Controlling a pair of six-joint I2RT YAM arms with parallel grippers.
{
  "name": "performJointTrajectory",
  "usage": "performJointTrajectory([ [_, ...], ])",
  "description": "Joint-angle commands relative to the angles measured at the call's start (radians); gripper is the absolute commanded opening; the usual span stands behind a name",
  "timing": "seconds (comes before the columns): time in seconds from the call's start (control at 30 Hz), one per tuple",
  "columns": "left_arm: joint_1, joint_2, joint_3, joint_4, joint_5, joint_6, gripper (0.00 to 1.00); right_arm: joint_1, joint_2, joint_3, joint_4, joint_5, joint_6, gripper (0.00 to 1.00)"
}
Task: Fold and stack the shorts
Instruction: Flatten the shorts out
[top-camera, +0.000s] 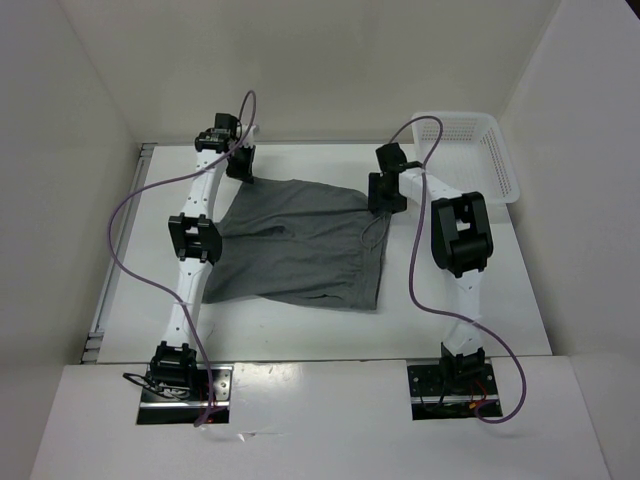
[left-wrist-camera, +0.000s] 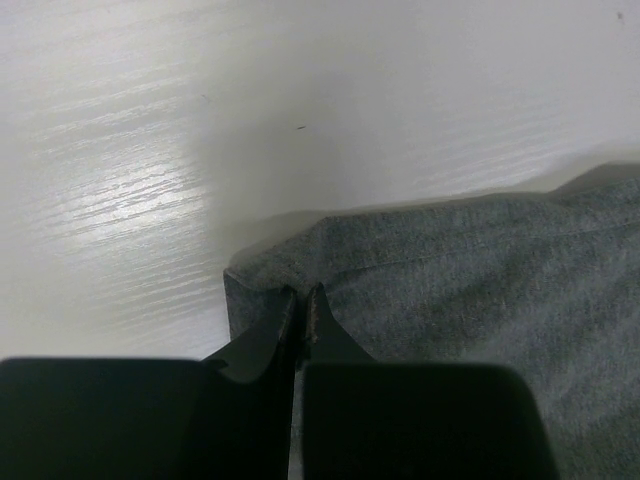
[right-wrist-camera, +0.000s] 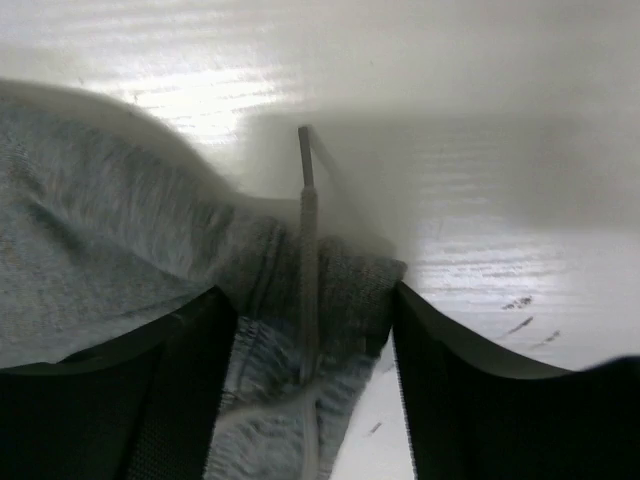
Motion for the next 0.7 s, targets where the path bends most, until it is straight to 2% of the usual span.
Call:
performJointTrajectory([
  [0.0, 0.014, -0.079, 0.041, -0.015, 0.015, 0.003, 0.00, -0.010, 0.078, 0.030, 0.023, -0.084, -0.028, 0.63],
  [0.03, 0.014, -0.088, 0.041, -0.015, 0.015, 0.003, 0.00, -0.010, 0.092, 0.030, 0.023, -0.093, -0.028, 0.55],
  [0.07, 0.014, -0.088, 0.041, -0.015, 0.015, 0.003, 0.00, -0.010, 0.092, 0.039, 0.023, -0.102, -0.028, 0.39],
  [0.13, 0.027, -0.097, 0.041, -0.015, 0.024, 0.003, 0.00, -0.010, 0.092, 0.039, 0.023, -0.113, -0.038, 0.23],
  [0.17, 0.027, -0.108, 0.041, -0.006, 0.036, 0.003, 0.00, -0.010, 0.092, 0.039, 0.023, -0.113, -0.038, 0.11],
  [0.23, 0.047, -0.122, 0.041, 0.003, 0.036, 0.003, 0.00, -0.010, 0.082, 0.065, 0.023, -0.122, -0.050, 0.00],
  [0.53, 0.110, -0.306, 0.041, 0.146, 0.065, 0.003, 0.00, -0.010, -0.082, 0.076, 0.083, -0.210, -0.102, 0.00],
  [0.67, 0.119, -0.383, 0.041, 0.103, 0.105, 0.003, 0.00, -0.010, -0.157, 0.056, 0.118, -0.279, -0.114, 0.00],
])
